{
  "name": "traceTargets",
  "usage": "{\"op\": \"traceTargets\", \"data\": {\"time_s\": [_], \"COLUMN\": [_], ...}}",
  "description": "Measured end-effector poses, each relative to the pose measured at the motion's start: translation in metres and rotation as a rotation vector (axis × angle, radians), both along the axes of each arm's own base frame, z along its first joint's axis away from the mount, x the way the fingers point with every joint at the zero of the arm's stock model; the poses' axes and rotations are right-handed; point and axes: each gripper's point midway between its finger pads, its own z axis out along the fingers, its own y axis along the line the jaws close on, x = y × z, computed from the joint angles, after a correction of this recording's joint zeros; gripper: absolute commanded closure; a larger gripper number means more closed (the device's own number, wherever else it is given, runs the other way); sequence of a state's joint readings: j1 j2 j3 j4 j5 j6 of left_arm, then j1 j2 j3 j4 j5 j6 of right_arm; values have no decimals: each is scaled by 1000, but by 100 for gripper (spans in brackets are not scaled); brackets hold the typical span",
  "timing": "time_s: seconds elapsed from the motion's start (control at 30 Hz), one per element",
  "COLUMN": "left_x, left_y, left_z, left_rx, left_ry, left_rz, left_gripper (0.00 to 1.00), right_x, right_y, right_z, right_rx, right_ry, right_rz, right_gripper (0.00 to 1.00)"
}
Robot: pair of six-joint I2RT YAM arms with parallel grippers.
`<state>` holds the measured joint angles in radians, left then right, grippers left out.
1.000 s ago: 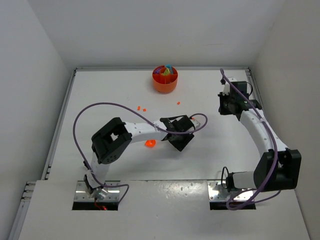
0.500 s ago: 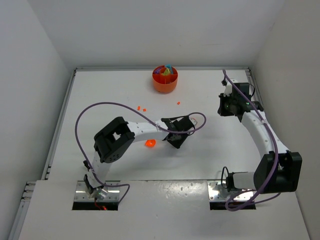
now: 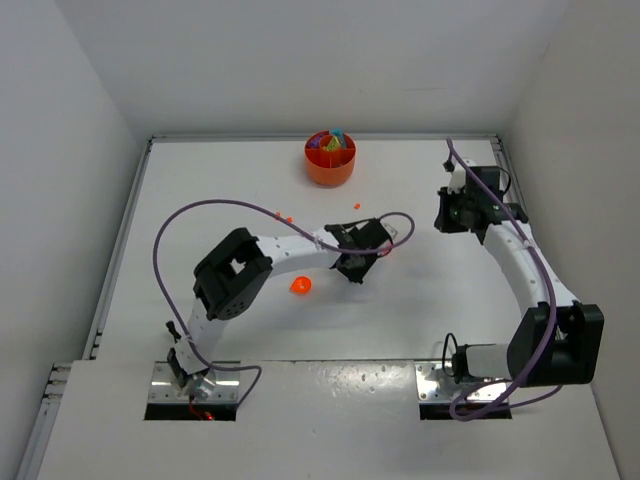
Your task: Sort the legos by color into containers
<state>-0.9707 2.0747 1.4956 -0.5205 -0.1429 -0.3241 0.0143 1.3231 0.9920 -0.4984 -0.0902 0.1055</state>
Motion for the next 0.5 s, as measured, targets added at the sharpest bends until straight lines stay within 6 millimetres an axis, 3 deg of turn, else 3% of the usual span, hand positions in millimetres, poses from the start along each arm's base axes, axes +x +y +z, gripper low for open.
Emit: {"op": "traceTargets", "data": {"time_s": [0.17,0.2,0.33,0.4,0.5], "left_x": [87,113,181,207,229], "left_y": [18,24,48,47,32], "left_z": [33,48,83,99,114], "left_rx": [-94,-132,-215,-253,-295], "left_ry": [-58,-91,-190,-247,-310], "left_rz": [118,140,203,205,185], "left_gripper": [100,100,100,100,100], "right_x": [0,0,0,0,1], "right_y": [4,4,5,5,5], "right_z": [-1,-2,-6,-7,-11], "right_rx": [15,17,20,20,21], "right_ry": [3,5,17,21,31], "right_rz": [13,15,17,17,18], "right_gripper": [100,100,100,100,100]}}
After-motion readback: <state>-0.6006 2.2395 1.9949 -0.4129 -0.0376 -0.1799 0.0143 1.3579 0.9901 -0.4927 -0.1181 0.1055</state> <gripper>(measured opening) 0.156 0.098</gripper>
